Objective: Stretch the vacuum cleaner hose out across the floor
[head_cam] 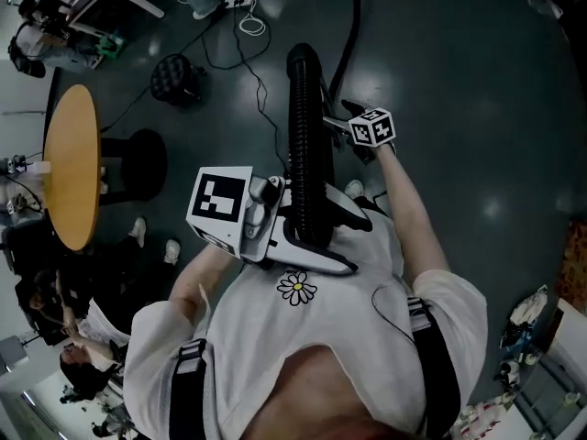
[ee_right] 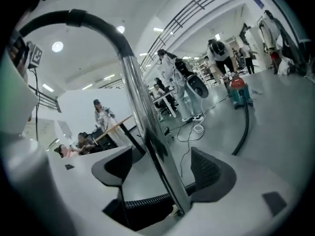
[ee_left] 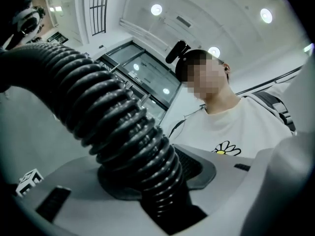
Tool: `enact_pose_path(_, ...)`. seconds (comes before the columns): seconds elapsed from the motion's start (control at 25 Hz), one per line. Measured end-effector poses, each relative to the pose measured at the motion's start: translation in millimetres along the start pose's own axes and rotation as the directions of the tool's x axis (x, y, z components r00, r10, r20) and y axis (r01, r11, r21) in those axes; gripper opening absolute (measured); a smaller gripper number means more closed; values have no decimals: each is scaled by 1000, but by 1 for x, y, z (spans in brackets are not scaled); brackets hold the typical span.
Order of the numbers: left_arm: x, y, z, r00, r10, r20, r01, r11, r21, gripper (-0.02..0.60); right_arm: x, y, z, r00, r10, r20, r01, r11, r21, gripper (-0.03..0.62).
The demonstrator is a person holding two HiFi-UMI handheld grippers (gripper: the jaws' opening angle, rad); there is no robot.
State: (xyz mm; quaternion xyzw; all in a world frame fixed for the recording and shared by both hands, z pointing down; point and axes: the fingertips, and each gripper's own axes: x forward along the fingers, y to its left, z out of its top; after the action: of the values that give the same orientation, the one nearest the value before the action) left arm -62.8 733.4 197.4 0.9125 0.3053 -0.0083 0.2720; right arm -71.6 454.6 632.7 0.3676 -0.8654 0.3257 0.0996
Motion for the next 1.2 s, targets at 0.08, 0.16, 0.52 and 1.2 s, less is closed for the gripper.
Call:
enact_pose_path(0.08,0,-5,0,999,26,-22,-26,999,25,198,26,16,0,997,51,-53,-54,997,-46,364)
enact_pose_path(0.16,-1,-6,1,998,52,-39,-51,998,38,198,51,28,0,989,91,-116,-104,989,-108,364)
enact_pose_path(0.52,-68,59,25,897,437,66,-435,900,-45,199,49,13,49,988,61,-140,-99,953,-286,141)
enact_pose_path(1.2,-81,45,70,964,264,43,-262,964,-50,199,-144,-9,372,872,-255,417,482,304,-821,141)
